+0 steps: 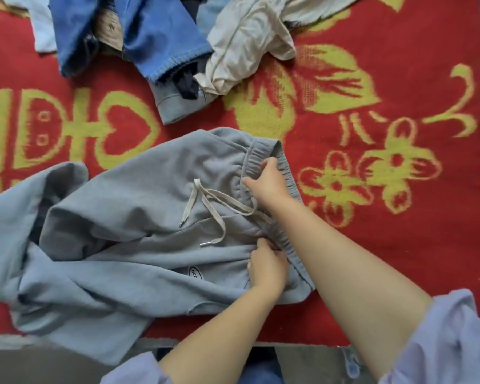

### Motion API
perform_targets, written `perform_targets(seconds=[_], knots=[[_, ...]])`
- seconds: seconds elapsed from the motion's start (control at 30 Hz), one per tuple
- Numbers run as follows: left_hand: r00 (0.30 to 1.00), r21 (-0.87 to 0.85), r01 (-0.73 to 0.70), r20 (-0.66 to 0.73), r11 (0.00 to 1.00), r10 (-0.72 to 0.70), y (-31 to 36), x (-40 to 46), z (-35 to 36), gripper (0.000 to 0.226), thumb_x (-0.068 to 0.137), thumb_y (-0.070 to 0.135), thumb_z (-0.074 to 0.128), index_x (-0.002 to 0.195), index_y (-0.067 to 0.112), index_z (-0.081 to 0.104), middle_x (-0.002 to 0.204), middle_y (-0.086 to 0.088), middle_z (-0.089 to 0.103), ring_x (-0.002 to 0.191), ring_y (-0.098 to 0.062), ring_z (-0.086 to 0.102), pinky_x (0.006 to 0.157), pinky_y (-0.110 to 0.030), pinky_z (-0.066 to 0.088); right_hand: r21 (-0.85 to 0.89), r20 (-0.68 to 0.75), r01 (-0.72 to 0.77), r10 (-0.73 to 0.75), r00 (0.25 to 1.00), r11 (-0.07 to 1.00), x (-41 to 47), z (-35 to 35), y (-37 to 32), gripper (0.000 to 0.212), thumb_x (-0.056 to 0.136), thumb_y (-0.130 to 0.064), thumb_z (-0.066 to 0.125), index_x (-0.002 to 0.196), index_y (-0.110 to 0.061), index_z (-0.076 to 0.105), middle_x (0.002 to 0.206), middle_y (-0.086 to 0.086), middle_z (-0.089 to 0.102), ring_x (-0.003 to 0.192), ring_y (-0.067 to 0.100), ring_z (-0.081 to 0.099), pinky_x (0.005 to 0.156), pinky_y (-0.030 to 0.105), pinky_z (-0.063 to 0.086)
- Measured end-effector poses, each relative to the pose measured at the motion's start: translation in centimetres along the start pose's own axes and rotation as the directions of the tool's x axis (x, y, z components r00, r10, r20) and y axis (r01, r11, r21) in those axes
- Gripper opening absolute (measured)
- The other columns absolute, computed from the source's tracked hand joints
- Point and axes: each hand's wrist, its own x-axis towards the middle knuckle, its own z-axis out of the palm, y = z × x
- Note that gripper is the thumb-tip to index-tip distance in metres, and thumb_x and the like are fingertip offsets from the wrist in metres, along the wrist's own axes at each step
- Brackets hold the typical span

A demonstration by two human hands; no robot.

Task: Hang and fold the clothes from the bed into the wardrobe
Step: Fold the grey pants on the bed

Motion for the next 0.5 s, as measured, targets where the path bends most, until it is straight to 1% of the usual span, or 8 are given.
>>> perform_targets(seconds=[0.07, 0.13, 0.23, 0.3, 0.37, 0.43, 0.47, 0.5], knots=[[1.0, -0.136, 0.02, 0.014, 0.99, -0.018, 0.3, -0.3, -0.3, 0.014, 0.088, 0.031, 0.054, 0.088, 0.018, 0.054, 0.094, -0.008, 0.067, 0.094, -0.031, 0.061, 0.085, -0.042, 0.049, 0.178, 0.082, -0.113, 0.1, 0.992, 0.978, -0.1, 0.1, -0.1, 0.074, 0.071, -0.038, 0.077, 0.125, -0.002, 0.043, 0.119, 0.005, 0.057, 0.107, 0.022, 0.057, 0.091, 0.032, 0.046], [0.997, -0.252, 0.06, 0.069, 0.966, -0.044, 1.1, -0.2, -0.7, 0.023, 0.087, 0.041, 0.057, 0.083, 0.019, 0.058, 0.086, -0.004, 0.069, 0.088, -0.028, 0.063, 0.079, -0.038, 0.05, 0.272, 0.147, -0.083, 0.044, 0.988, 0.959, 0.2, -0.5, -0.4, 0.065, 0.065, -0.037, 0.079, 0.116, -0.001, 0.06, 0.112, 0.01, 0.067, 0.102, 0.026, 0.064, 0.093, 0.04, 0.051], [0.975, -0.281, -0.002, 0.212, 0.96, 0.064, 1.9, -0.4, -0.8, 0.026, 0.09, 0.034, 0.058, 0.071, 0.017, 0.058, 0.066, -0.001, 0.061, 0.069, -0.022, 0.059, 0.065, -0.034, 0.045, 0.077, 0.032, 0.128, -0.131, 0.991, 0.989, 0.0, -3.5, -0.4, 0.027, 0.083, -0.02, 0.067, 0.106, -0.005, 0.067, 0.104, 0.009, 0.07, 0.099, 0.024, 0.064, 0.087, 0.034, 0.05], [0.913, -0.21, -0.024, 0.393, 0.977, 0.107, 2.6, -0.9, -1.5, 0.022, 0.092, 0.021, 0.054, 0.073, 0.013, 0.061, 0.053, 0.002, 0.053, 0.05, -0.012, 0.049, 0.054, -0.029, 0.04, -0.06, -0.069, 0.176, -0.18, 0.981, 0.983, 0.0, -6.1, 1.2, 0.024, 0.086, -0.024, 0.065, 0.106, -0.01, 0.063, 0.101, 0.005, 0.067, 0.098, 0.023, 0.061, 0.08, 0.031, 0.044], [0.851, -0.051, -0.088, 0.515, 0.995, 0.102, 3.8, -0.5, -3.7, 0.023, 0.093, 0.015, 0.05, 0.074, 0.011, 0.063, 0.051, 0.001, 0.053, 0.04, -0.007, 0.046, 0.048, -0.022, 0.039, -0.075, -0.061, 0.111, -0.116, 0.991, 0.991, -0.2, -7.6, 4.3, 0.035, 0.087, -0.028, 0.067, 0.114, -0.009, 0.058, 0.099, 0.005, 0.06, 0.095, 0.023, 0.058, 0.084, 0.033, 0.046], [0.878, 0.19, -0.401, 0.359, 0.896, 0.317, 5.7, 1.5, -6.8, 0.024, 0.092, 0.016, 0.049, 0.073, 0.011, 0.063, 0.062, -0.006, 0.061, 0.052, -0.016, 0.057, 0.057, -0.028, 0.044, -0.128, -0.061, 0.013, -0.021, 0.998, 0.992, -1.3, -7.9, 7.7, 0.054, 0.086, -0.036, 0.067, 0.127, -0.006, 0.05, 0.113, 0.012, 0.056, 0.099, 0.023, 0.055, 0.094, 0.039, 0.045], [0.86, 0.296, -0.511, 0.18, 0.807, 0.478, 6.9, 3.0, -8.5, 0.022, 0.092, 0.018, 0.051, 0.076, 0.01, 0.063, 0.071, -0.01, 0.064, 0.066, -0.023, 0.061, 0.064, -0.033, 0.044, -0.165, -0.069, -0.019, 0.007, 0.998, 0.986, -2.2, -7.8, 9.1, 0.062, 0.086, -0.043, 0.066, 0.131, -0.005, 0.046, 0.12, 0.015, 0.053, 0.107, 0.026, 0.054, 0.096, 0.041, 0.044], [0.788, 0.364, -0.58, 0.025, 0.729, 0.615, 8.3, 4.5, -10.2, 0.016, 0.091, 0.018, 0.053, 0.084, 0.009, 0.064, 0.084, -0.014, 0.066, 0.081, -0.029, 0.061, 0.071, -0.037, 0.044, -0.204, -0.071, -0.039, 0.025, 0.997, 0.978, -3.4, -7.6, 10.0, 0.069, 0.084, -0.05, 0.064, 0.133, -0.005, 0.043, 0.124, 0.015, 0.052, 0.113, 0.029, 0.053, 0.097, 0.042, 0.043]])
